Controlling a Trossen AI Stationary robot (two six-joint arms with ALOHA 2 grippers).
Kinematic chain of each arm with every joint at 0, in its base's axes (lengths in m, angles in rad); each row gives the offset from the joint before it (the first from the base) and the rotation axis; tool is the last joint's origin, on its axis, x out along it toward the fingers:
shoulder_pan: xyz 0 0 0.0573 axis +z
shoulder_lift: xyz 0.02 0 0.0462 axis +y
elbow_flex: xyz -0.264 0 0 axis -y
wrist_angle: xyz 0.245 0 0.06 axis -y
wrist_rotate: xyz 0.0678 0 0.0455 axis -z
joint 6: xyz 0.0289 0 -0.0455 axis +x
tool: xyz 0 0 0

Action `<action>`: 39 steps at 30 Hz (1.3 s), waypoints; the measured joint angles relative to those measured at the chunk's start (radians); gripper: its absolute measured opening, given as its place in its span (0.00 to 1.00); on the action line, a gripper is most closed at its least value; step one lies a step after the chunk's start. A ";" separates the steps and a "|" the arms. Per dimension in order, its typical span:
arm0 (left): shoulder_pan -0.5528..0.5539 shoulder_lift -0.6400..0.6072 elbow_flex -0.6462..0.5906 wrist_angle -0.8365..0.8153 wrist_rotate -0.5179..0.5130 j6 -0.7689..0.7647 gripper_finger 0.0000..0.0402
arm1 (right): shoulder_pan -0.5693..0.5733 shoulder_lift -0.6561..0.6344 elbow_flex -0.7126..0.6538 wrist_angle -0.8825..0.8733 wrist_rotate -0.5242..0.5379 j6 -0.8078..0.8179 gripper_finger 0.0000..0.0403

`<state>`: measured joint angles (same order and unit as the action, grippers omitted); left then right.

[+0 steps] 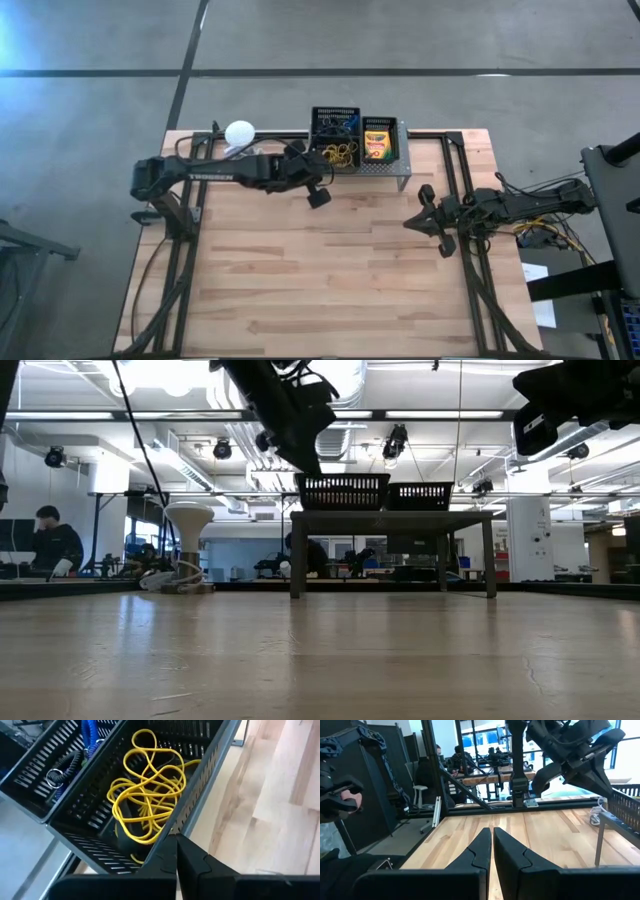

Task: Pick & Place Office Desk Supplies
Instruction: Adjust the bottom left black bin on the shelf, then return to Home Position

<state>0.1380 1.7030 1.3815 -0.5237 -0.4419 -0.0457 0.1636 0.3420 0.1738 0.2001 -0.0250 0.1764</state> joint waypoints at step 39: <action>-0.225 -0.268 -0.315 0.434 0.065 -0.265 0.00 | 0.000 -0.333 -0.146 -0.185 0.033 -0.051 0.04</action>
<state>-0.0872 1.4352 1.0669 -0.0901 -0.3769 -0.3107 0.1635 0.0094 0.0277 0.0152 0.0076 0.1257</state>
